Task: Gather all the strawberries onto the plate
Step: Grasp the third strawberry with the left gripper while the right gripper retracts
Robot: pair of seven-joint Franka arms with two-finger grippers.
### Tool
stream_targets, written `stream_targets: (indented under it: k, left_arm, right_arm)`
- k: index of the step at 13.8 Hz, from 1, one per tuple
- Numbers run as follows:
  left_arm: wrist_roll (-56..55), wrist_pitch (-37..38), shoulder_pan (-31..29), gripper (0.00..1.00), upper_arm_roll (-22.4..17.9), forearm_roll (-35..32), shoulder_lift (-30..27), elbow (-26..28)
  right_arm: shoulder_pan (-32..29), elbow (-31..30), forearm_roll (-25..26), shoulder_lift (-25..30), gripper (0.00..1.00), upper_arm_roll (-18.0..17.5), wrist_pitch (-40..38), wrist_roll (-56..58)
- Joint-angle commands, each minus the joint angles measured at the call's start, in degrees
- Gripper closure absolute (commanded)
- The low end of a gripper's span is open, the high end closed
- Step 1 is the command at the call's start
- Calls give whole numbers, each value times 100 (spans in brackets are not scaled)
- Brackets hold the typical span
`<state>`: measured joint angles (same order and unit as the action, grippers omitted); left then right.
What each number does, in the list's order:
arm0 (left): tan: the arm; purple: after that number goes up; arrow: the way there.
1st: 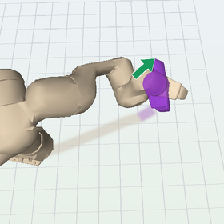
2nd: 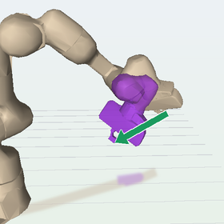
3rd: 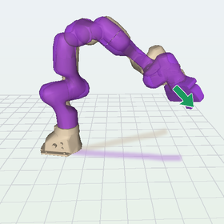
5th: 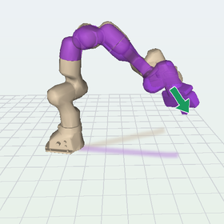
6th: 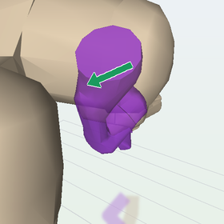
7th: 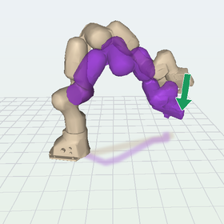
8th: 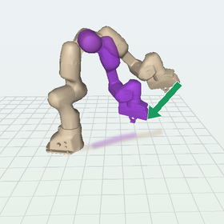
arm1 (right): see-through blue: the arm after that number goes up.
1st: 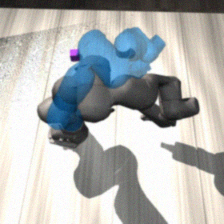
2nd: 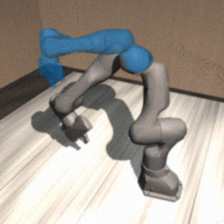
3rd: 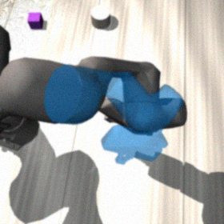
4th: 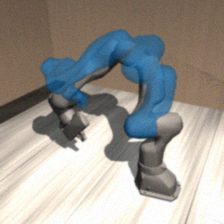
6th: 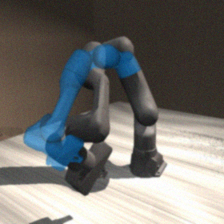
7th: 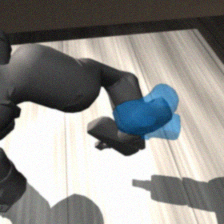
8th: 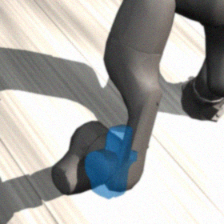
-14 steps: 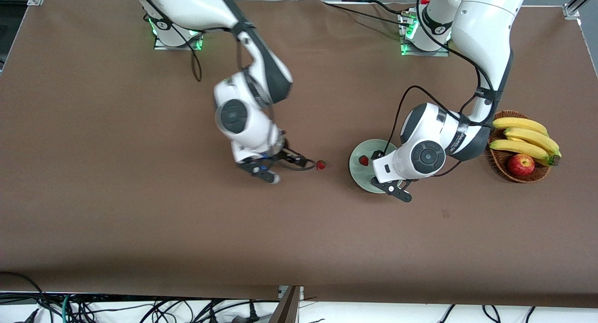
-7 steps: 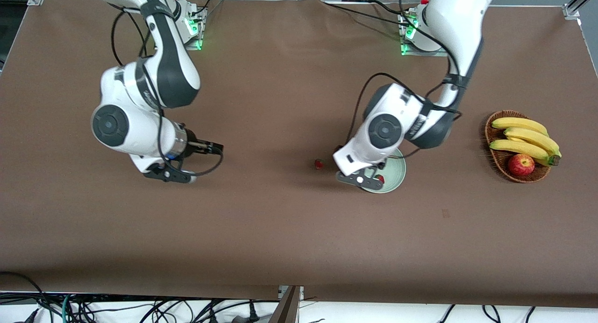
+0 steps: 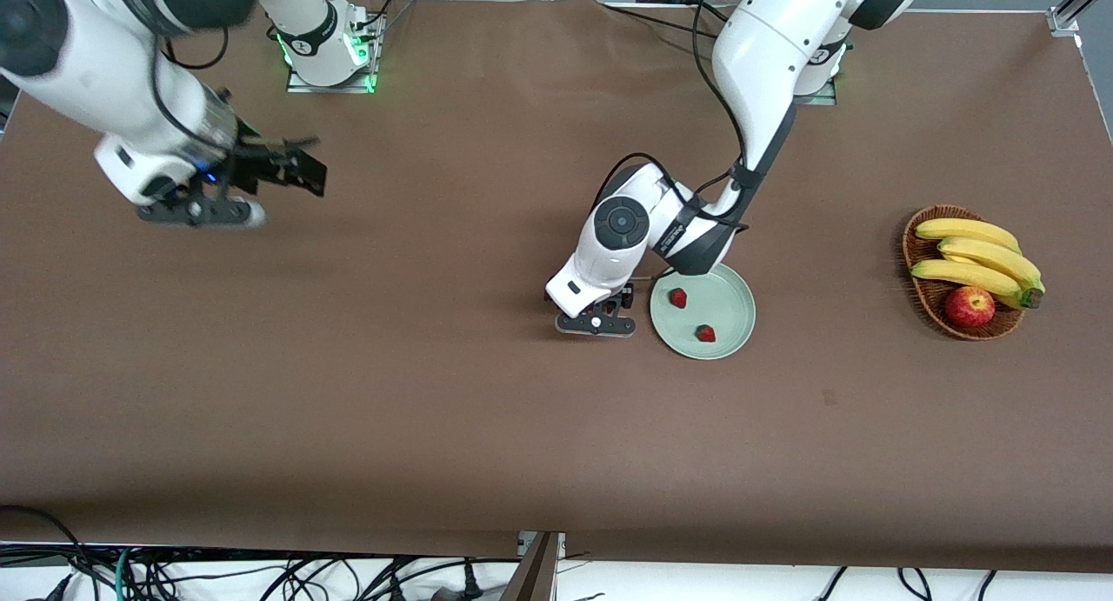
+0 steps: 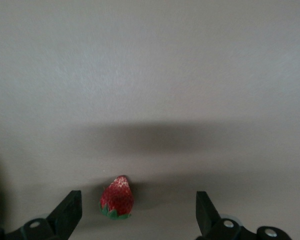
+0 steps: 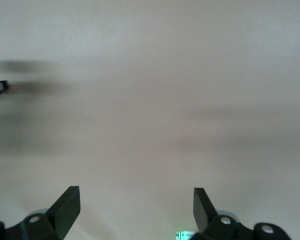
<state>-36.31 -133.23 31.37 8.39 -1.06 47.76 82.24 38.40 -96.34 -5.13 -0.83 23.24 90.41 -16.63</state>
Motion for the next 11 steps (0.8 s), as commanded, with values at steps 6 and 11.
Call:
stream_targets:
  k: [6,11]
  left_arm:
    - [-52,42,45,98,-110,1,40,187]
    - [-34,1356,-7,100,-346,1,-459,-66]
  right_arm:
    - [-1883,502,267,-242,0,-1845,-94,168]
    - [-3056,142,196,-181,0,-2824,135,379]
